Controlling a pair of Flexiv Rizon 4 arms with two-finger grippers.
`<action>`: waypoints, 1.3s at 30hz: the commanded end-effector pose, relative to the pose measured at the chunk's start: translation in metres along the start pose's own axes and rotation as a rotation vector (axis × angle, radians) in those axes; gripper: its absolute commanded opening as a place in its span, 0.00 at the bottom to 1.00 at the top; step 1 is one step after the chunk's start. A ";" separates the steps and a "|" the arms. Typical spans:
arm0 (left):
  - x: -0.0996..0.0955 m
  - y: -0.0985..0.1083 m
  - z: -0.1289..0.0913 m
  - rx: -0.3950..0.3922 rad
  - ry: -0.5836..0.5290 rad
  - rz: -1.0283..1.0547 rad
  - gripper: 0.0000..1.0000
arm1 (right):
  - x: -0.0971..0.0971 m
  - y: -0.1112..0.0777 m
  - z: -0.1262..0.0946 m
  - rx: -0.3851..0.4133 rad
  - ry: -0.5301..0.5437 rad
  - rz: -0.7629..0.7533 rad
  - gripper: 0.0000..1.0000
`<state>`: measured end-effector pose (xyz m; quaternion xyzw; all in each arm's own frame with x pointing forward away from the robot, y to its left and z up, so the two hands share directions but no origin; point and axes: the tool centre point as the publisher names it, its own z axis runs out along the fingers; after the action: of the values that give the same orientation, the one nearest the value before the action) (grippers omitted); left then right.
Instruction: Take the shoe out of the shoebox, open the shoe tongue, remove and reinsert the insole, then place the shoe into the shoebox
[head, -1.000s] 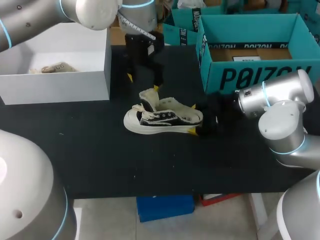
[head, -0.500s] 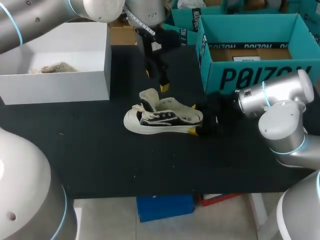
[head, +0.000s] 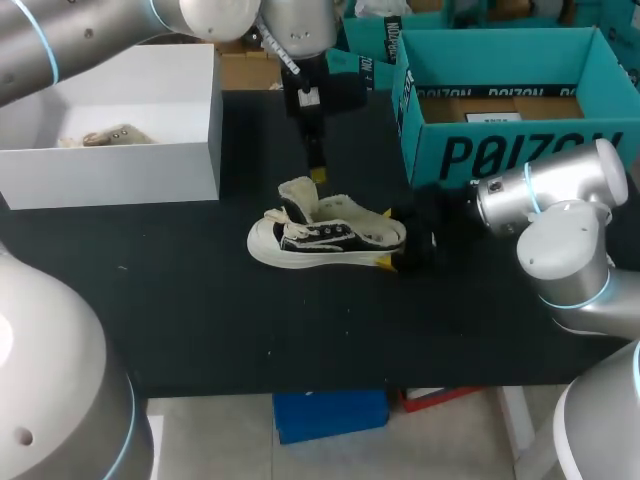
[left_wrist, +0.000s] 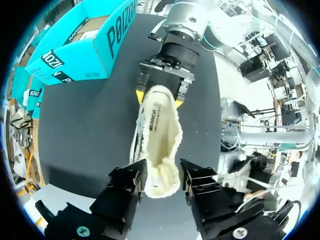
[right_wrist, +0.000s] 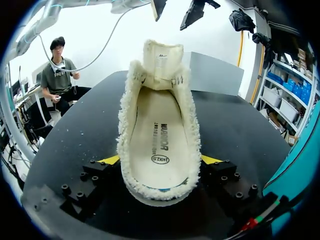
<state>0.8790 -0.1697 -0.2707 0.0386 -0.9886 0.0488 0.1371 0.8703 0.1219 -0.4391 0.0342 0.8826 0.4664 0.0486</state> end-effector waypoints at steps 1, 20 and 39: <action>-0.002 -0.001 0.001 -0.003 0.002 0.003 0.00 | -0.001 -0.002 0.003 0.002 -0.002 0.002 0.00; -0.005 -0.005 0.002 0.018 0.012 0.053 0.00 | -0.001 -0.002 0.003 0.002 -0.002 0.002 0.00; -0.006 -0.022 0.038 0.033 0.029 0.188 0.00 | -0.001 -0.002 0.003 0.002 -0.002 0.002 0.00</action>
<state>0.8729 -0.1938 -0.2973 -0.0519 -0.9858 0.0745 0.1410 0.8703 0.1218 -0.4392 0.0342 0.8826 0.4663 0.0487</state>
